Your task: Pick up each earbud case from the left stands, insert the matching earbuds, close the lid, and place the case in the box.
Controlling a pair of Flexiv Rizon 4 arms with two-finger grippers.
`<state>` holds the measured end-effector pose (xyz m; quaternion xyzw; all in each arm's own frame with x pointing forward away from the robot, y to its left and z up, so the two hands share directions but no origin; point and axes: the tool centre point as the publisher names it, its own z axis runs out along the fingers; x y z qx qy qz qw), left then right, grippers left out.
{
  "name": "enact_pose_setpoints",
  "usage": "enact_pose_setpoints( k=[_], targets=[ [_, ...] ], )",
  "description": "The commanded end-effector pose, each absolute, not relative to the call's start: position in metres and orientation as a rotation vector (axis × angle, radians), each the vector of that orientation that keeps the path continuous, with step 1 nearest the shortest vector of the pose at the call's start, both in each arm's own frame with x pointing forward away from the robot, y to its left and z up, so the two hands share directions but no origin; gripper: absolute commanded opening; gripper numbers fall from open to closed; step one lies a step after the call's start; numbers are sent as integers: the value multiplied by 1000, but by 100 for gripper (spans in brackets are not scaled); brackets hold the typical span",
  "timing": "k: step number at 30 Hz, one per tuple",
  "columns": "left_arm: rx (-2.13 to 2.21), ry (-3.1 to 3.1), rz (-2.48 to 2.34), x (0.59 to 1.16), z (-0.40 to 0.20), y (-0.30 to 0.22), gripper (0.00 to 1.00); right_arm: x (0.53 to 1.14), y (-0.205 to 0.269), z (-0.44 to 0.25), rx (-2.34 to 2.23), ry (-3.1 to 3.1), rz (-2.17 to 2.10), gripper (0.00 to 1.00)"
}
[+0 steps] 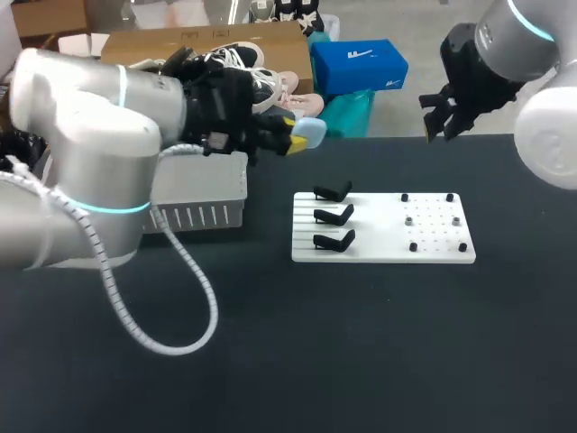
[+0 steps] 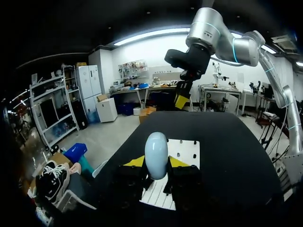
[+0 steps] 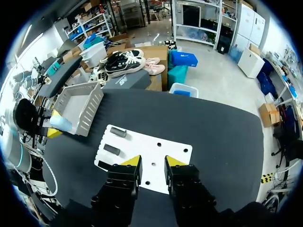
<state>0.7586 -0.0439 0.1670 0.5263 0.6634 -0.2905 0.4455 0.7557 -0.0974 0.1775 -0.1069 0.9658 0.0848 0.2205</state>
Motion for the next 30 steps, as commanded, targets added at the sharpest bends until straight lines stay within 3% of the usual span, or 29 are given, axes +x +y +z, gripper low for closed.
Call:
enact_pose_setpoints(
  k=[1,11,30],
  targets=[
    [1144,1761,-489,677,192,17,0,757,-95,170,-285,2635,235,28],
    [1000,1860,-499,663,160,56,0,763,-83,161,-320,2663,240,27],
    [944,1948,-596,716,133,81,0,774,-82,140,-343,2704,232,27]
  ],
)
